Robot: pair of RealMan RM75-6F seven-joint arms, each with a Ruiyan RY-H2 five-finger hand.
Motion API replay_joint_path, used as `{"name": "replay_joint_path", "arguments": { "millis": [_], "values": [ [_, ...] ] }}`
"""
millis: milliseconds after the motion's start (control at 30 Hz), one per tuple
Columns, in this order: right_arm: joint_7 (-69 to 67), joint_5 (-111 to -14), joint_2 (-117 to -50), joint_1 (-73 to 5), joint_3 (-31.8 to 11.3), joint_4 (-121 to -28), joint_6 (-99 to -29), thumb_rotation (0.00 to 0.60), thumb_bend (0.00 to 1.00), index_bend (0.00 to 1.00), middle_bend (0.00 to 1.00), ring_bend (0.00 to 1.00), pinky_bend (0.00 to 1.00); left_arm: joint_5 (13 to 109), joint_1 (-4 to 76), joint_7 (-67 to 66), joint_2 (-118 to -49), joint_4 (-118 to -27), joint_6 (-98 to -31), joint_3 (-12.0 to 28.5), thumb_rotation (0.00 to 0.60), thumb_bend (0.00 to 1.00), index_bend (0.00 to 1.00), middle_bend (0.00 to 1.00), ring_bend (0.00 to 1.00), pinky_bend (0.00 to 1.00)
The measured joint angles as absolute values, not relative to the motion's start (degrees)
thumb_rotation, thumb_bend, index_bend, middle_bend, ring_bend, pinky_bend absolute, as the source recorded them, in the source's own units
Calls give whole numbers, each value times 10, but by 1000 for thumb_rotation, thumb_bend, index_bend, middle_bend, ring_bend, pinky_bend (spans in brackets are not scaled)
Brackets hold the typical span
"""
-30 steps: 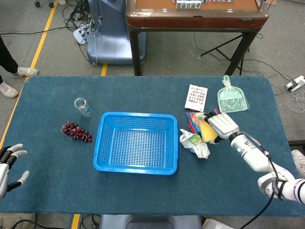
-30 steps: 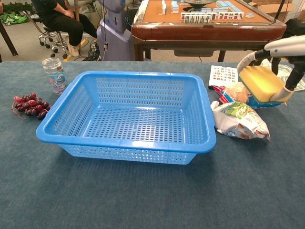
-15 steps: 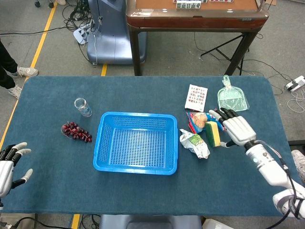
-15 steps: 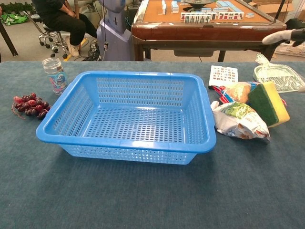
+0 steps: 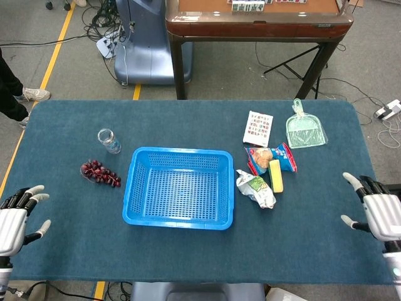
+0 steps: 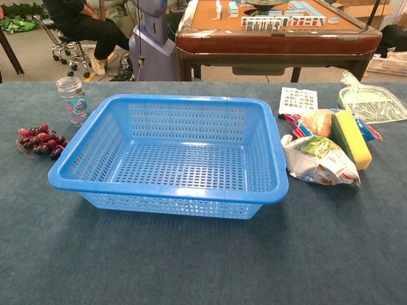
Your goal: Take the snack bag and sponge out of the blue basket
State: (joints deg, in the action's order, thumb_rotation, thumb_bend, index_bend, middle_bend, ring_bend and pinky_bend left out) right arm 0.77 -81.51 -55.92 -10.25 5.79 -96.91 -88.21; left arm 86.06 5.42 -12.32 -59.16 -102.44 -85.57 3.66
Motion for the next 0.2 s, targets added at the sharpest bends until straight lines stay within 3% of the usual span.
{"name": "replay_joint_path", "arguments": {
  "millis": [200],
  "values": [
    [1, -853, -564, -36, 71, -971, -949, 600, 100, 146, 273, 171, 241, 868, 51, -128, -593, -1035, -866, 33, 600, 274, 384, 213, 169, 238]
  ]
}}
